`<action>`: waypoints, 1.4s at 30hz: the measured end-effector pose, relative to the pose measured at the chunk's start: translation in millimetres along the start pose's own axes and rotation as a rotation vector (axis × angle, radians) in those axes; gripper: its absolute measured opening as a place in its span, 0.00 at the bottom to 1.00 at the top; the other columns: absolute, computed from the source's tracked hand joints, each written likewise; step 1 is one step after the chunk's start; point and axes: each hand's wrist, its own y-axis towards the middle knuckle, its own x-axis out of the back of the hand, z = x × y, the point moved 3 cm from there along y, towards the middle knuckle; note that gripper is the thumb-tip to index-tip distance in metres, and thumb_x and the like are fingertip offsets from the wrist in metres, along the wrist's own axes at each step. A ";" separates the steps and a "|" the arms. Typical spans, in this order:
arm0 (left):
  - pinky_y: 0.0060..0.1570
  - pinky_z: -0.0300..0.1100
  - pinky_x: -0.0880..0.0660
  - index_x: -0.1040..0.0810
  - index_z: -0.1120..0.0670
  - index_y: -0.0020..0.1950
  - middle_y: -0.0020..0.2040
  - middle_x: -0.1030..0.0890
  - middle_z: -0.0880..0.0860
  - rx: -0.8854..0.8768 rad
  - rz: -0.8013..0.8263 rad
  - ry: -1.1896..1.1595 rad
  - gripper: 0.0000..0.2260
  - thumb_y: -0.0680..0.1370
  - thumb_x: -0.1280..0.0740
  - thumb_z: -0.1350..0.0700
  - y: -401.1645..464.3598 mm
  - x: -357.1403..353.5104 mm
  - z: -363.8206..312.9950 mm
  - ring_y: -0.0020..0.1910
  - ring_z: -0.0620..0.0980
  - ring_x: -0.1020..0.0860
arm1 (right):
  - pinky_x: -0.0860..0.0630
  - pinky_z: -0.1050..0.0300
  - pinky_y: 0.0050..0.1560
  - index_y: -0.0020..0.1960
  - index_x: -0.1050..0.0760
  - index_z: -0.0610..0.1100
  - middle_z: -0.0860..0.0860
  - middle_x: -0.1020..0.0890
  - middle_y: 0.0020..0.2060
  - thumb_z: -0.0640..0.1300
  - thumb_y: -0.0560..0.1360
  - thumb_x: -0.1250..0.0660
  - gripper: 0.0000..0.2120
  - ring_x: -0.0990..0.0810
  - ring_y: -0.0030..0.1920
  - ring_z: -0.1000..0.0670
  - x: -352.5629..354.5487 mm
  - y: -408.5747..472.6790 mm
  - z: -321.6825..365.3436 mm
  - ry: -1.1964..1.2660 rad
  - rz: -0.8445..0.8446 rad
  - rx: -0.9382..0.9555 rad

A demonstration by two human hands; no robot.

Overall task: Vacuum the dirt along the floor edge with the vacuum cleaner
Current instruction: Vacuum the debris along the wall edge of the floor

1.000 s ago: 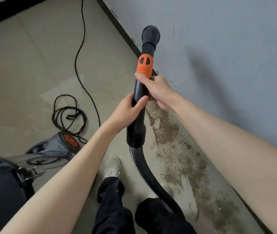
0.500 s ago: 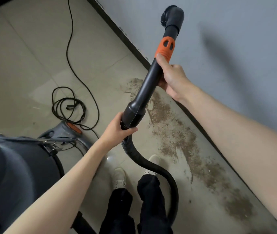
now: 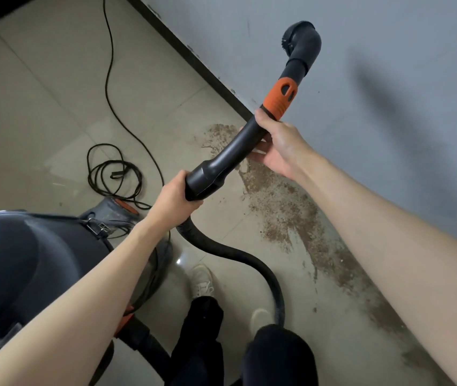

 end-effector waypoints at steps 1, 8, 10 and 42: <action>0.44 0.41 0.32 0.31 0.56 0.61 0.49 0.25 0.49 0.007 0.003 -0.001 0.20 0.73 0.28 0.61 -1.9 -0.1 0.3 0.47 0.49 0.26 | 0.18 0.49 0.44 0.54 0.29 0.40 0.42 0.20 0.50 0.46 0.80 0.35 0.10 0.19 0.52 0.42 1.0 -3.0 -1.1 -0.008 0.000 -0.007; 0.44 0.40 0.33 0.31 0.56 0.60 0.49 0.27 0.48 0.040 -0.048 0.022 0.21 0.71 0.26 0.59 -9.6 -9.2 -5.8 0.47 0.48 0.27 | 0.17 0.51 0.42 0.52 0.28 0.41 0.43 0.20 0.48 0.47 0.80 0.35 0.10 0.18 0.49 0.44 8.4 -10.1 -3.2 -0.019 0.006 -0.014; 0.45 0.40 0.33 0.31 0.56 0.60 0.50 0.26 0.49 0.042 -0.056 0.018 0.22 0.71 0.25 0.57 -12.9 -16.7 -10.2 0.48 0.47 0.27 | 0.17 0.52 0.41 0.53 0.28 0.41 0.44 0.20 0.48 0.48 0.80 0.35 0.09 0.17 0.48 0.45 13.7 -9.8 -1.4 -0.049 0.029 -0.005; 0.33 0.33 0.27 0.29 0.42 0.50 0.38 0.22 0.44 -0.023 -0.266 -0.305 0.02 0.79 0.37 0.46 -60.6 -109.1 -165.2 0.31 0.36 0.26 | 0.19 0.49 0.54 0.60 0.31 0.42 0.45 0.21 0.52 0.47 0.80 0.35 0.12 0.19 0.56 0.43 112.7 -57.2 54.0 -0.310 0.310 0.086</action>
